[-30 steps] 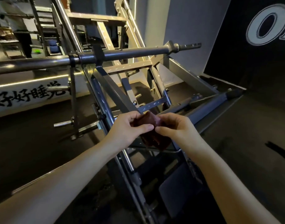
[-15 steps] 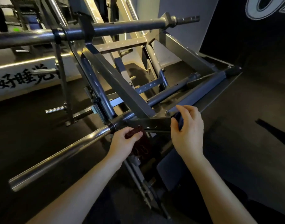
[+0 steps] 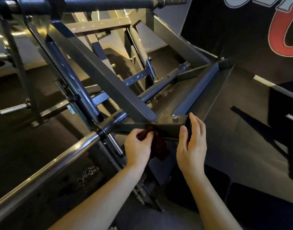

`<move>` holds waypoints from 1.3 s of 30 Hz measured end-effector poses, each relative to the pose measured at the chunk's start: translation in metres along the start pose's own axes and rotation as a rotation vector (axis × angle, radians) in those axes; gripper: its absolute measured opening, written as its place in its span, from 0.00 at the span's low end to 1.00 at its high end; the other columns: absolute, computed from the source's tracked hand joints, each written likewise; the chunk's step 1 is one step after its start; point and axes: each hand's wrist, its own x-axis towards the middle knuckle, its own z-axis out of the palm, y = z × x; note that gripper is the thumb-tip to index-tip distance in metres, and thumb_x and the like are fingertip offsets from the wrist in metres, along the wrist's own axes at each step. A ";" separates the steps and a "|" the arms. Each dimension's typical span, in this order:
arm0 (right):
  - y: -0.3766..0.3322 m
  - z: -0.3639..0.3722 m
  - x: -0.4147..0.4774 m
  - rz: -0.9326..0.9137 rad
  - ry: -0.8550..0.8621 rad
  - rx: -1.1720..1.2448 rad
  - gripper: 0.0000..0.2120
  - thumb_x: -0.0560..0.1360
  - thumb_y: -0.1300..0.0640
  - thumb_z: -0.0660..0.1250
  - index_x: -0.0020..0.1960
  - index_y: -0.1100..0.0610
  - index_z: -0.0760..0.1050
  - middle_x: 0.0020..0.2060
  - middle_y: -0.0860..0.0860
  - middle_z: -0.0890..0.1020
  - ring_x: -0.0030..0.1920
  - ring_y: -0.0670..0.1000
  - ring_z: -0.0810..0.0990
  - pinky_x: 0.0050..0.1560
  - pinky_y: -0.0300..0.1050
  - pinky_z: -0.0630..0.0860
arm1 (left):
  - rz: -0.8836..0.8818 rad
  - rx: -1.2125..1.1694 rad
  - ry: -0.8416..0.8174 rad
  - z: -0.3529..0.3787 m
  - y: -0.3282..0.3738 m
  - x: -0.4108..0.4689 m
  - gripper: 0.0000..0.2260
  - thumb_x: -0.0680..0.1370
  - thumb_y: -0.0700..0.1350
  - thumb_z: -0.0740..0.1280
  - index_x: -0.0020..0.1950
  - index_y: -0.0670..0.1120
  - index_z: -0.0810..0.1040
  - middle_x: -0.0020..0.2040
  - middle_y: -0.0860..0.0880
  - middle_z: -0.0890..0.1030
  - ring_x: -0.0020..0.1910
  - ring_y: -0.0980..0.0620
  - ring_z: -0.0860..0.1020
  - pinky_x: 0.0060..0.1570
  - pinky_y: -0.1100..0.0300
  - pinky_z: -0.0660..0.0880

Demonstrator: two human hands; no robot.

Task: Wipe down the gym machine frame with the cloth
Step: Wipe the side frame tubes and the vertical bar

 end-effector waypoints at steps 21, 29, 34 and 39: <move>0.011 -0.009 0.002 -0.074 -0.083 -0.043 0.27 0.85 0.42 0.51 0.79 0.54 0.62 0.71 0.50 0.70 0.72 0.53 0.71 0.68 0.63 0.73 | -0.493 -0.288 0.042 -0.001 0.023 -0.002 0.03 0.76 0.45 0.75 0.48 0.47 0.86 0.42 0.47 0.87 0.48 0.45 0.85 0.54 0.47 0.82; 0.016 -0.012 0.003 -0.077 -0.117 -0.050 0.27 0.85 0.41 0.49 0.80 0.52 0.60 0.72 0.50 0.69 0.72 0.55 0.71 0.67 0.64 0.74 | -0.437 -0.335 0.045 0.018 0.027 -0.030 0.02 0.76 0.44 0.75 0.48 0.47 0.86 0.43 0.49 0.87 0.47 0.48 0.85 0.51 0.52 0.81; 0.018 -0.014 0.005 -0.092 -0.149 -0.035 0.27 0.85 0.42 0.49 0.81 0.52 0.59 0.73 0.50 0.69 0.73 0.56 0.70 0.68 0.65 0.73 | -0.551 -0.373 0.169 0.005 0.020 0.001 0.07 0.75 0.45 0.75 0.52 0.47 0.84 0.48 0.46 0.86 0.53 0.44 0.83 0.53 0.49 0.79; 0.020 -0.015 0.005 -0.063 -0.152 -0.048 0.27 0.85 0.41 0.49 0.81 0.51 0.59 0.74 0.50 0.68 0.75 0.58 0.68 0.68 0.65 0.73 | -0.437 -0.413 -0.023 0.033 0.041 -0.053 0.04 0.76 0.46 0.75 0.50 0.49 0.86 0.44 0.49 0.87 0.48 0.49 0.85 0.52 0.50 0.82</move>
